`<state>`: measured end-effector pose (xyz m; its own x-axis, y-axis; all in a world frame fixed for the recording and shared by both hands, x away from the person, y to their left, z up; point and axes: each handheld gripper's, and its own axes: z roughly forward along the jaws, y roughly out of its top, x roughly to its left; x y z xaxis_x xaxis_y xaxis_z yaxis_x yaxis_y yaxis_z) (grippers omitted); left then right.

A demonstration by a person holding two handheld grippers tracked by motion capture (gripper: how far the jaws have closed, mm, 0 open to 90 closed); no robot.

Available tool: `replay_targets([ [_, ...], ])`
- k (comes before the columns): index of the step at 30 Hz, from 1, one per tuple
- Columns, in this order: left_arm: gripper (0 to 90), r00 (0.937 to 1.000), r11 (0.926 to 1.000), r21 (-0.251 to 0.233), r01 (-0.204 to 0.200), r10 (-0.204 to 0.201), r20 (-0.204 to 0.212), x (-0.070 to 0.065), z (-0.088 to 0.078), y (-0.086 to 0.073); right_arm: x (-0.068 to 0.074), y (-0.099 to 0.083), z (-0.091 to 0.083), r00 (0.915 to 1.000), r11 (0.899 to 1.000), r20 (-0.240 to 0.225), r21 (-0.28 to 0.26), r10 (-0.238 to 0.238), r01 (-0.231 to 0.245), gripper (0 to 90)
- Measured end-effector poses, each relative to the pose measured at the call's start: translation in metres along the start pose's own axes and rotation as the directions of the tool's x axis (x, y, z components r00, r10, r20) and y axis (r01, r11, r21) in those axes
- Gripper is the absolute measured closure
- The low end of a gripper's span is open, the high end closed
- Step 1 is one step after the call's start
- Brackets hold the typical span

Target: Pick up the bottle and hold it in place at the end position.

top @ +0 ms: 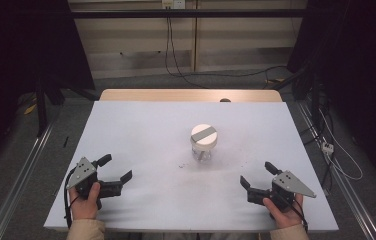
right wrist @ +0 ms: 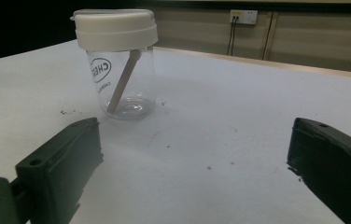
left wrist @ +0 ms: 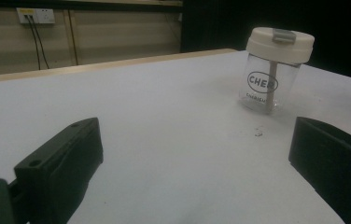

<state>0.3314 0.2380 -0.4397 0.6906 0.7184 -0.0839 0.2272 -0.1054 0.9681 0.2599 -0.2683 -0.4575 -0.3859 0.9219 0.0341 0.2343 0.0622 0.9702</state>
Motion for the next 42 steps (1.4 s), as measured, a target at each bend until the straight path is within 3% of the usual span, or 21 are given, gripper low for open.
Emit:
replay_targets([
  [5,2.5,0.9998,0.9998,0.002,-0.022,0.021,0.001,0.000,0.000,0.002,0.000,0.004,0.006,0.9997,1.000,-0.003,0.002,-0.024,0.024,2.7],
  [9,2.5,1.0000,0.9999,-0.012,-0.003,0.003,0.007,-0.001,0.002,0.003,0.000,0.006,0.012,0.9998,1.000,-0.012,0.005,-0.014,0.014,2.9],
  [10,2.5,0.9998,0.9998,-0.004,-0.018,0.018,0.007,-0.001,0.002,0.004,-0.001,0.007,0.014,0.9999,1.000,-0.011,0.005,-0.009,0.009,3.0],
  [18,2.5,0.9996,0.9998,0.001,-0.022,0.022,0.017,-0.002,0.006,0.005,0.000,0.012,0.031,0.9997,1.000,-0.015,0.023,-0.020,0.021,3.0],
  [30,2.5,0.9998,0.9999,-0.005,-0.016,0.016,0.015,0.000,0.008,0.006,0.022,0.024,0.071,0.9977,0.997,-0.052,0.069,-0.043,0.047,4.0],
  [37,2.5,0.9997,0.9999,0.000,-0.013,0.013,0.022,0.000,0.011,0.005,0.028,0.027,0.083,0.9982,0.998,-0.059,0.067,-0.004,0.008,4.4],
  [42,2.5,0.9994,0.9999,-0.002,-0.014,0.014,0.032,-0.001,0.012,0.006,0.040,0.031,0.095,0.9965,0.996,-0.076,0.084,-0.036,0.042,4.4],
])
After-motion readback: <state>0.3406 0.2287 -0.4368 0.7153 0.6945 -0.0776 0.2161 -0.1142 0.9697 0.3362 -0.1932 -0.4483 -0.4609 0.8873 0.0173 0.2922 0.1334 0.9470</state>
